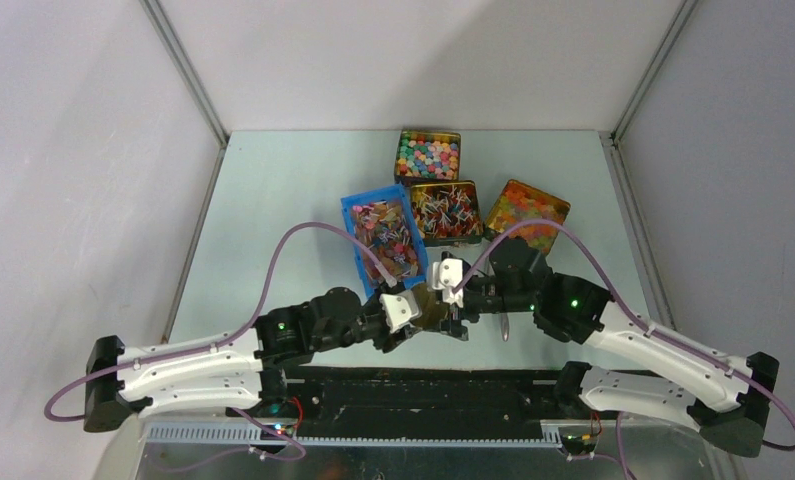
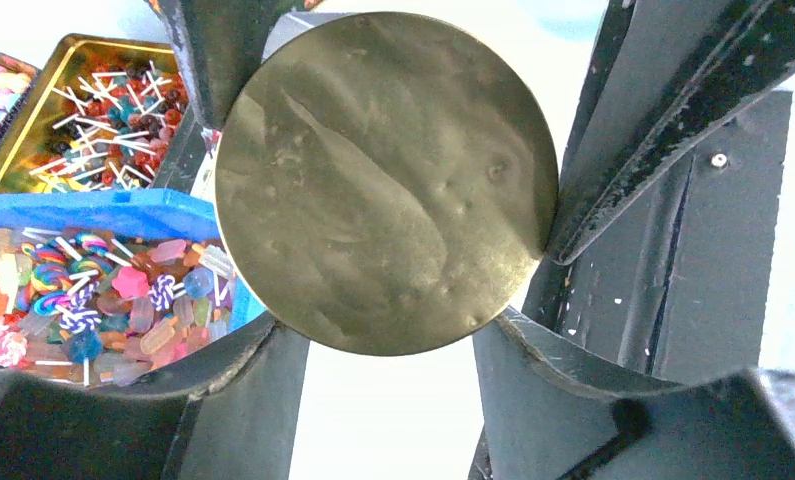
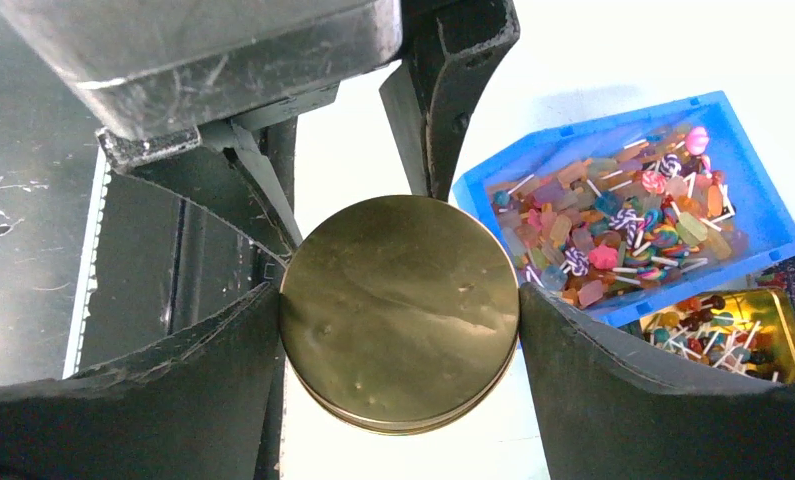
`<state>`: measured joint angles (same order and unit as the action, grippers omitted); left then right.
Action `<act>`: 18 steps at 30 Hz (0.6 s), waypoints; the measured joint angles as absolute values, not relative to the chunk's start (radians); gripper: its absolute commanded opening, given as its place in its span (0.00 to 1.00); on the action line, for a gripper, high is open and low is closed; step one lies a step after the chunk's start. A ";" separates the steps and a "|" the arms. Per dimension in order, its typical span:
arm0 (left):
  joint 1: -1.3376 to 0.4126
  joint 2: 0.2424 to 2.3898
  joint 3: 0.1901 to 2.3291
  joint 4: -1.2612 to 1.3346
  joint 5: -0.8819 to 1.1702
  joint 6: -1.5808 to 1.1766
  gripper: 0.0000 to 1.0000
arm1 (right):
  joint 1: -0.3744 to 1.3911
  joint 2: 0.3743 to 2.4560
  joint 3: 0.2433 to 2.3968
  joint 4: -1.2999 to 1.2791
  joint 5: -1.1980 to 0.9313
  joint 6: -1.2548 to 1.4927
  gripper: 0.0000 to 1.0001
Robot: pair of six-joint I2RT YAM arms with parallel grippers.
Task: Pack the candies
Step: Place the packing bottle at the center of the board.
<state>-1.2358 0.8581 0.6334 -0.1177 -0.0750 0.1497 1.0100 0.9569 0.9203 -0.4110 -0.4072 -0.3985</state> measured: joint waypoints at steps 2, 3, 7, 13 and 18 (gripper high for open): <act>-1.235 0.859 0.623 -0.123 -0.075 0.151 0.47 | 1.007 0.944 0.871 -0.361 -0.407 -0.387 0.66; -1.235 0.860 0.615 -0.123 -0.075 0.152 0.47 | 1.005 0.936 0.840 -0.327 -0.408 -0.379 0.66; -1.233 0.890 0.588 -0.126 -0.075 0.158 0.47 | 0.999 0.926 0.740 -0.233 -0.403 -0.363 0.66; -1.230 0.976 0.541 -0.107 -0.077 0.159 0.47 | 0.996 0.937 0.541 -0.028 -0.369 -0.317 0.66; -1.230 1.062 0.519 -0.063 -0.076 0.159 0.48 | 0.996 0.983 0.409 0.131 -0.326 -0.264 0.66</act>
